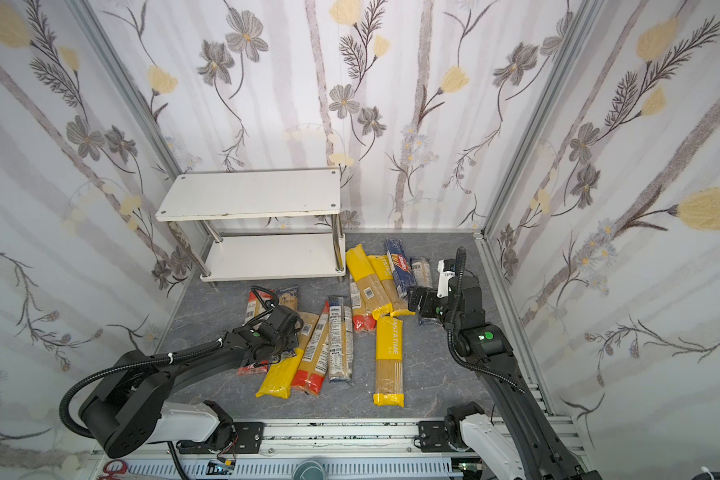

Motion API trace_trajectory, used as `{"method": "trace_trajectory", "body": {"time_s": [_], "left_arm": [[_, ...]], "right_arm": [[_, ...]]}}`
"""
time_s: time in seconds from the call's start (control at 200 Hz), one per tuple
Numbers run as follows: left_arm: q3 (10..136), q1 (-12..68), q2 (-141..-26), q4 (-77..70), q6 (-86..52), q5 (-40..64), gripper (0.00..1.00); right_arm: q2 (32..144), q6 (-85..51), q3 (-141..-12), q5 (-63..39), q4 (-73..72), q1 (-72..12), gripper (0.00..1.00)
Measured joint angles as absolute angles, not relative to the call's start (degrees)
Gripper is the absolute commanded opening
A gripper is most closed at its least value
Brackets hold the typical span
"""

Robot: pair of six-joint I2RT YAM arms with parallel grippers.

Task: Arrange pasta packages on shelves
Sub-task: Pick up the pasta bag from the pasta bag.

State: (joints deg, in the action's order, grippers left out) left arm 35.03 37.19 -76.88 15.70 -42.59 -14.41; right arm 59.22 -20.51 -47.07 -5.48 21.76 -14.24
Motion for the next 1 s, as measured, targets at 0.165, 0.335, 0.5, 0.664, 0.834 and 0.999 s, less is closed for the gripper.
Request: {"method": "trace_trajectory", "body": {"time_s": [0.165,0.335,0.5,0.664,0.834,0.999], "left_arm": [[38.5,37.4,-72.9,24.2,-42.4,-10.7,0.12],[44.4,38.2,-68.6,32.3,-42.2,-7.2,0.11],[51.3,40.4,-65.3,38.8,-42.3,-5.7,0.08],[62.4,43.0,-67.3,46.4,-42.4,-5.0,0.02],[78.3,46.7,-72.9,52.1,-41.0,-4.9,0.02],[98.2,48.7,-81.2,59.7,-38.3,-6.1,0.02]], "right_arm": [[59.5,-20.5,-48.3,-6.0,22.7,-14.3,1.00],[60.4,-20.5,-49.4,-7.1,22.9,-14.9,1.00],[60.5,-20.5,-50.7,-7.4,23.0,-15.4,1.00],[60.8,-20.5,-52.1,-7.6,23.3,-15.7,1.00],[60.8,-20.6,-53.4,-7.7,23.5,-16.3,1.00],[60.6,-20.9,-54.7,-7.7,23.9,-16.7,1.00]]}}
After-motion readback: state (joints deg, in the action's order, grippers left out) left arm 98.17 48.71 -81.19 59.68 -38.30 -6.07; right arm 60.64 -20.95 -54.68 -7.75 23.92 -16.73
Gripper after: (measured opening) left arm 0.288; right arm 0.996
